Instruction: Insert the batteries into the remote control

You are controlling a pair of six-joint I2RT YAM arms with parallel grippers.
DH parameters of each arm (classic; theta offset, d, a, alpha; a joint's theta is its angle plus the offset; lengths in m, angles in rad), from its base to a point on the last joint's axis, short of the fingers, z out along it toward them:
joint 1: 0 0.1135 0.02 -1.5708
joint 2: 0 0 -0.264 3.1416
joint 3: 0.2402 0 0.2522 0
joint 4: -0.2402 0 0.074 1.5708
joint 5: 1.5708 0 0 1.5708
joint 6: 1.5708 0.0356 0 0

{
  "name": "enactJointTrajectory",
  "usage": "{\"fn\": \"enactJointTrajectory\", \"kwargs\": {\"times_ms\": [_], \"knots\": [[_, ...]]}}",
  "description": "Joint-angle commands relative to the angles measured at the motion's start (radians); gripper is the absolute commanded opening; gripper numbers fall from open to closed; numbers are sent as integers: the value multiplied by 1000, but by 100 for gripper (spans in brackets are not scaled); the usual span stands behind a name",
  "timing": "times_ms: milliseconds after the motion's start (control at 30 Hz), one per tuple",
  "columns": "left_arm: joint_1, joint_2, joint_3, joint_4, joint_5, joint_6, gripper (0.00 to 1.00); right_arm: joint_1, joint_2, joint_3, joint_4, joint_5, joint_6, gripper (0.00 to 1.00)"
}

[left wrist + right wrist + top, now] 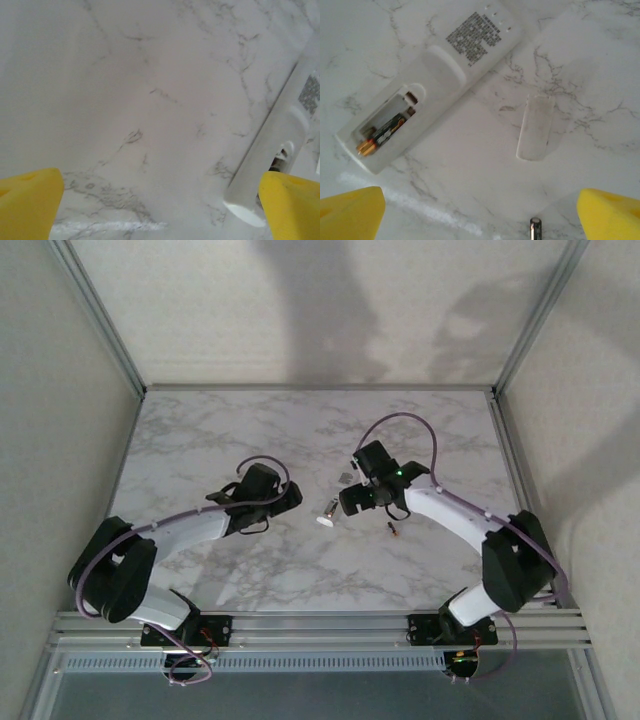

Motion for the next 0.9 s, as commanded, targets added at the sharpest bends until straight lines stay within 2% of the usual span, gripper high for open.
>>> {"fn": "enactJointTrajectory", "kwargs": {"times_ms": [0,267,433,633,867], "knots": [[-2,-50,-30,17,11,-30,100,-45,67,77,-7,-9,12,99],[-10,-109,-83,-6,-3,-66,99,-140,317,334,-27,-91,54,99],[-10,-142,-90,-35,-24,-67,100,-197,493,559,-114,-135,67,99],[-13,-183,-108,-62,-34,-81,99,-227,631,736,-151,-174,57,99],[-12,-218,-118,-95,-63,-88,99,-236,757,890,-201,-280,76,99]]}}
